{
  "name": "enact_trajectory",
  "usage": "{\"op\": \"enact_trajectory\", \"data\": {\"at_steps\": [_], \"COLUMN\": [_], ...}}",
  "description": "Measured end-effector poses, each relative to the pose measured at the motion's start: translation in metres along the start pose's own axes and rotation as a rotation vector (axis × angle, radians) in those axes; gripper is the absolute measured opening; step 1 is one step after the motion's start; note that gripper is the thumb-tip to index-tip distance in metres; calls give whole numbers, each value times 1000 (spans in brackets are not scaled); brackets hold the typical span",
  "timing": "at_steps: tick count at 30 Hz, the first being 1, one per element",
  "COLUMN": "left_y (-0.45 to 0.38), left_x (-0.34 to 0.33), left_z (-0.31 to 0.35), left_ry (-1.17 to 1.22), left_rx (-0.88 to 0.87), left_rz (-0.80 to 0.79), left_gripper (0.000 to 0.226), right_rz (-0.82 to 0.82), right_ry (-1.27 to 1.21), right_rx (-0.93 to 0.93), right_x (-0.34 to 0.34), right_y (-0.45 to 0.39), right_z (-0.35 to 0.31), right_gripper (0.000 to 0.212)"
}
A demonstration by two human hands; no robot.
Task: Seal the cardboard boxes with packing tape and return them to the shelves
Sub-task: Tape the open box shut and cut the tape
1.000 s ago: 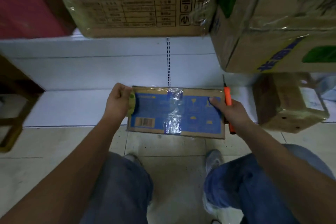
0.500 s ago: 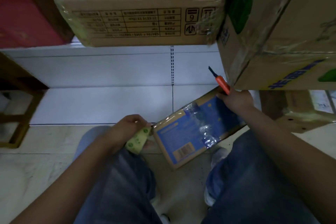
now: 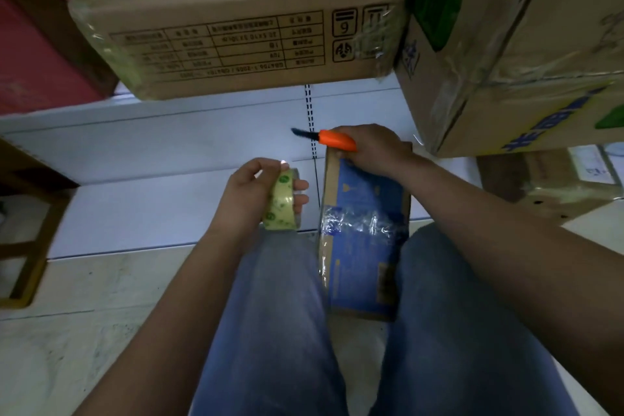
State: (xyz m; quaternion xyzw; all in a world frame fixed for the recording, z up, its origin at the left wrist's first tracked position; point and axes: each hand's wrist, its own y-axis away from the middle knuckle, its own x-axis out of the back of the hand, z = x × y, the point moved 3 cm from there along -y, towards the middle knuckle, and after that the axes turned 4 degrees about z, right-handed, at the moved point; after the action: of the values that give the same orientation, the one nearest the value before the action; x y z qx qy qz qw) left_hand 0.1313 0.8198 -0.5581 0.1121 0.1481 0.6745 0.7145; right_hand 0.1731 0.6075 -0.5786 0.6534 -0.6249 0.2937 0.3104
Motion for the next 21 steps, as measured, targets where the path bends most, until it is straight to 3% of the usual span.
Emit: {"op": "enact_trajectory", "data": {"at_steps": [4, 7, 9, 11, 15, 21], "left_y": [0, -2, -1, -1, -1, -4], "left_x": [-11, -25, -36, -44, -56, -57], "left_z": [-7, -9, -10, -12, -13, -12], "left_ry": [117, 38, -22, -57, -101, -129], "left_rx": [95, 118, 132, 137, 154, 134], "left_rz": [-105, -219, -280, -313, -364, -338], "left_gripper": [11, 13, 14, 8, 18, 19], "right_rz": [196, -3, -74, -20, 49, 165], "right_ry": [-354, -555, -588, -580, -580, -505], "right_rx": [-130, -249, -262, -303, -402, -488], "right_x": [8, 0, -7, -10, -19, -20], "right_y": [11, 28, 32, 30, 30, 28], "right_z": [-4, -13, -19, -19, -16, -11], "right_gripper": [27, 22, 18, 24, 21, 20]}}
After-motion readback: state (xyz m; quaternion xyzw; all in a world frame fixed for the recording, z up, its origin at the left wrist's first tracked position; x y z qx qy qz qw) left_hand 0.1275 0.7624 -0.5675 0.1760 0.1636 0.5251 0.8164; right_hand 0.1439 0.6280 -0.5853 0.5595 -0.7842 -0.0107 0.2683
